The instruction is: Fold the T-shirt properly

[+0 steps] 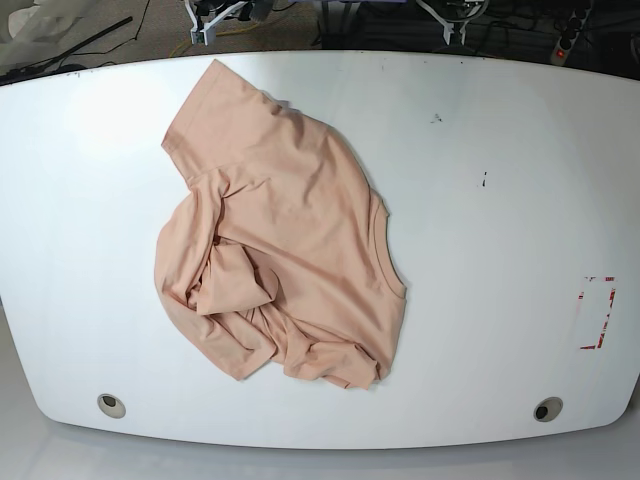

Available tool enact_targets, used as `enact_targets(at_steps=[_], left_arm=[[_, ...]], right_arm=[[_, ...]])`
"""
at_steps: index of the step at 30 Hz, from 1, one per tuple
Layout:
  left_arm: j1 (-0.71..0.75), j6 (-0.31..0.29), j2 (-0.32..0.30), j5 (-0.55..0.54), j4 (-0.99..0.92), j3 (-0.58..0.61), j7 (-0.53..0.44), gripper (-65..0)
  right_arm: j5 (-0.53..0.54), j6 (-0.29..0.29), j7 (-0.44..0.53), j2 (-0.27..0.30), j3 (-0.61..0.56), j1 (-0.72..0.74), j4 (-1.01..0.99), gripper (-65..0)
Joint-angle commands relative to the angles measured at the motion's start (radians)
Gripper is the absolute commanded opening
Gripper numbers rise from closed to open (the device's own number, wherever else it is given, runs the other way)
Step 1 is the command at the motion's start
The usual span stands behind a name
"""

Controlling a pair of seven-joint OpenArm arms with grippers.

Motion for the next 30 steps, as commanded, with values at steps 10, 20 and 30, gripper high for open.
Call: enact_targets(at_steps=[10, 20, 30], left_arm=[[0.008, -0.001, -0.006, -0.002, 0.002, 0.000, -0.007, -29.3], [0.026, -0.001, -0.006, -0.002, 0.045, 0.000, -0.010, -29.4], [0.146, -0.001, -0.007, -0.002, 0.234, 0.001, -0.004, -29.7]], right_arm=[[0.001, 0.006, 0.008, -0.001, 0.001, 0.008, 0.003, -43.4], [0.001, 0.006, 0.010, 0.001, 0.001, 0.000, 0.012, -43.9], [0.003, 0.006, 0.007, 0.001, 0.001, -0.099, 0.161, -44.1]])
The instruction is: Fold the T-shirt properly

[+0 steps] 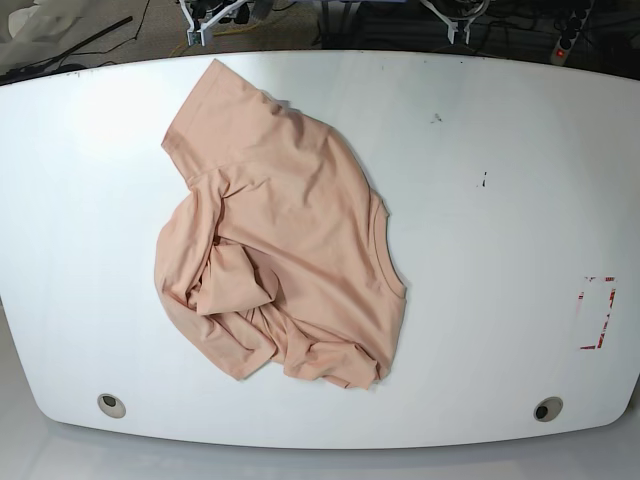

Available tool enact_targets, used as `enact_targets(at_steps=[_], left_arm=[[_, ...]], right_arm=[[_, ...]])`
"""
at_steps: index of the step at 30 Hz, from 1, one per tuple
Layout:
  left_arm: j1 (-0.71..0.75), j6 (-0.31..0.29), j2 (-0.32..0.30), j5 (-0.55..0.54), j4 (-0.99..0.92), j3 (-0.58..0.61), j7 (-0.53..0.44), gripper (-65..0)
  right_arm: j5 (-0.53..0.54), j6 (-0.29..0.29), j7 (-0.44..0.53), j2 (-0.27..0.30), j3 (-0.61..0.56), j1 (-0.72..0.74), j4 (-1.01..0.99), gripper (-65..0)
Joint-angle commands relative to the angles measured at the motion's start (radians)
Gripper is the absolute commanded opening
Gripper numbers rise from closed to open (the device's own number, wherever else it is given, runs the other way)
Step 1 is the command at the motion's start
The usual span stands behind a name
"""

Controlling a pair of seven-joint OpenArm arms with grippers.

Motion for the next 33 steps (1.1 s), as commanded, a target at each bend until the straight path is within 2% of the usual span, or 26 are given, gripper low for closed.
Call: enact_targets(at_steps=[1, 10, 14, 20, 25, 33], left_arm=[[0.039, 0.002, -0.010, -0.005, 0.032, -0.002, -0.003, -29.7], [0.234, 0.000, -0.011, -0.005, 0.300, -0.003, -0.003, -29.7], [0.332, 0.000, -0.013, -0.005, 0.444, -0.003, -0.003, -29.7], [0.479, 0.000, -0.013, -0.005, 0.650, -0.005, -0.003, -29.7], [0.602, -0.001, -0.014, -0.003, 0.823, -0.005, -0.003, -29.7], [0.777, -0.001, -0.037, -0.006, 1.093, -0.007, -0.003, -29.7]], right_arm=[[0.002, 0.006, 0.006, 0.006, 0.001, -0.032, 0.032, -44.1], [0.013, 0.011, 0.003, 0.003, 0.003, -0.176, 0.213, -44.1], [0.013, 0.014, 0.003, -0.030, 0.006, -0.254, 0.327, -44.1], [0.013, 0.017, -0.057, -0.040, 0.003, -0.371, 0.511, -44.1], [0.013, 0.017, -0.078, -0.072, 0.004, -0.468, 0.683, -44.1], [0.015, 0.018, -0.115, -0.078, 0.006, -0.630, 0.954, -44.1]])
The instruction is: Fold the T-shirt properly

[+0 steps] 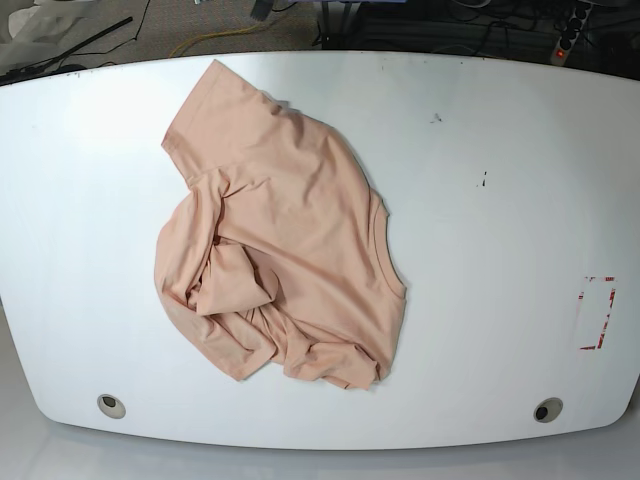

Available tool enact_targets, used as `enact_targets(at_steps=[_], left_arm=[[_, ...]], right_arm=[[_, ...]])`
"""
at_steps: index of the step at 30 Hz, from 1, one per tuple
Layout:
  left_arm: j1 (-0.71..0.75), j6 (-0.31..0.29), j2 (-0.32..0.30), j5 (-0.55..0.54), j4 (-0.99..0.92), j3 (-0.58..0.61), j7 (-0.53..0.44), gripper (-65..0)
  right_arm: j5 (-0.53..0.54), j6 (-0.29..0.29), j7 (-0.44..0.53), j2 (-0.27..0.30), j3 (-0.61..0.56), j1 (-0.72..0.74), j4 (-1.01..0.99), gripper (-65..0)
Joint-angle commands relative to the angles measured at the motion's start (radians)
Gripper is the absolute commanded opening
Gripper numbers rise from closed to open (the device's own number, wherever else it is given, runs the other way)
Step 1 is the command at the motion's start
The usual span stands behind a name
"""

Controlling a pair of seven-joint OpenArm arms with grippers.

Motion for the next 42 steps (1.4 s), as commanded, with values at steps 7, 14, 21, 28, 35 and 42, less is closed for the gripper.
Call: enact_targets(at_steps=[7, 14, 21, 28, 35, 42], left_arm=[[0.189, -0.001, -0.004, -0.004, 0.294, -0.043, -0.014, -29.6], [0.289, -0.001, -0.013, -0.004, 0.523, -0.085, -0.014, -29.3], [0.305, -0.001, -0.018, -0.005, 0.621, -0.092, -0.014, -29.2], [0.298, -0.001, -0.018, -0.005, 0.622, -0.086, -0.014, -21.4], [0.252, -0.001, -0.013, -0.005, 0.618, -0.076, -0.014, -13.1], [0.212, -0.001, -0.013, -0.004, 0.616, -0.074, -0.014, -13.2]], right_arm=[[0.115, 0.002, 0.009, 0.009, 0.011, -0.209, 0.278, -44.1], [0.254, 0.002, 0.009, 0.014, 0.019, -0.353, 0.474, -44.1], [0.341, 0.002, 0.009, -0.006, 0.079, -0.410, 0.632, -43.6], [0.428, 0.002, 0.009, 0.005, 0.150, -0.375, 0.677, -43.3], [0.504, 0.029, 0.009, 0.080, 0.180, -0.281, 0.677, -31.1], [0.499, 0.029, 0.009, 0.152, 0.177, -0.172, 0.677, -16.6]])
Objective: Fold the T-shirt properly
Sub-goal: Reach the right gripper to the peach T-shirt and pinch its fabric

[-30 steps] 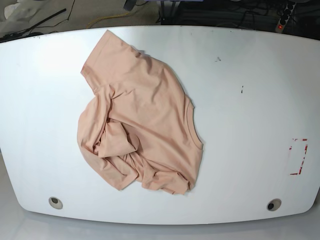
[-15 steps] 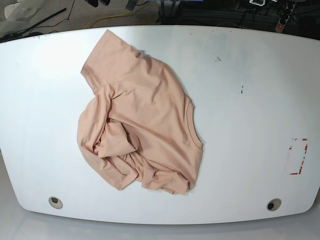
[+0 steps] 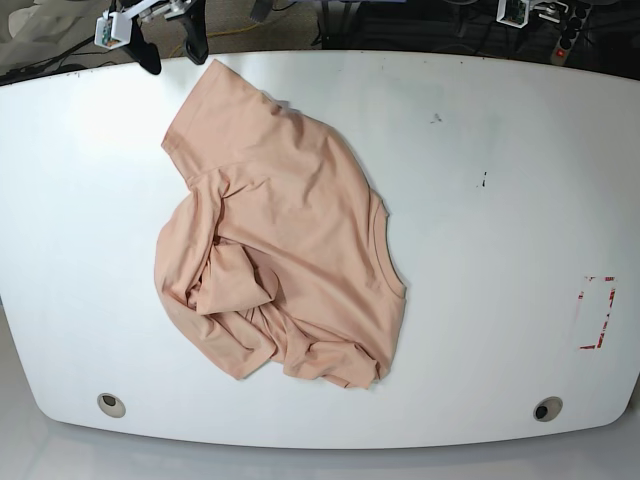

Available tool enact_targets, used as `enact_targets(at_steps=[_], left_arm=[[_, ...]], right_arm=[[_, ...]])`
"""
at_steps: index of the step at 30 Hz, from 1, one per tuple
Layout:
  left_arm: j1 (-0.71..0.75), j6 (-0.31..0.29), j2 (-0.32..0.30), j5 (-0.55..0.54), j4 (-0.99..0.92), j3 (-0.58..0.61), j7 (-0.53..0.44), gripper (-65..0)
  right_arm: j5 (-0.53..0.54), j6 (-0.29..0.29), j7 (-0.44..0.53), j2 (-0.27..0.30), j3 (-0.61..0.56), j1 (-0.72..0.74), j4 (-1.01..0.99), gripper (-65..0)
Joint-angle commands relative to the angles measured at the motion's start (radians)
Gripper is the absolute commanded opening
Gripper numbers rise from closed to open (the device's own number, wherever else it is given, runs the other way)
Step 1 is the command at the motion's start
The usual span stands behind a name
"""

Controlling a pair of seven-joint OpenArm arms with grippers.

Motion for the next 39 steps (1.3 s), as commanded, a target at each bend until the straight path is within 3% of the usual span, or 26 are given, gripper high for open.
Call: enact_targets(at_steps=[1, 4, 8, 15, 19, 23, 28, 39], left_arm=[[0.006, 0.002, -0.002, -0.004, 0.010, -0.003, -0.019, -13.2], [-0.006, 0.002, 0.001, -0.004, 0.010, -0.003, -0.019, -13.2], [-0.015, 0.004, 0.001, -0.004, 0.010, -0.003, -0.019, -13.2], [-0.041, 0.005, 0.001, -0.004, -0.004, -0.006, -0.019, -13.2], [-0.043, 0.005, 0.001, -0.004, -0.004, -0.006, -0.019, -13.2], [-0.043, 0.005, 0.001, -0.004, -0.007, -0.006, -0.019, -13.2], [-0.043, 0.005, 0.001, -0.004, -0.002, -0.004, -0.019, -13.2], [-0.071, 0.004, 0.041, -0.004, -0.002, -0.041, -0.019, -13.2]], right_arm=[[0.008, 0.008, 0.022, 0.054, 0.002, 0.030, 0.016, -16.8], [0.013, 0.008, -0.026, 0.097, -0.001, 0.087, 0.016, -16.8], [0.013, 0.014, -0.159, 0.134, -0.001, 0.213, 0.016, -16.6], [0.008, 0.163, -0.471, 0.140, -0.001, 0.500, 0.010, -16.6], [0.008, 0.163, -0.686, 0.136, -0.014, 0.682, 0.009, -16.6], [-0.002, 0.163, -0.815, 0.142, -0.112, 0.827, 0.009, -16.8], [-0.077, 0.163, -0.858, 0.130, -0.248, 0.932, 0.007, -16.8], [-0.320, 0.163, -0.858, 0.030, -0.572, 1.068, -0.088, -16.8]])
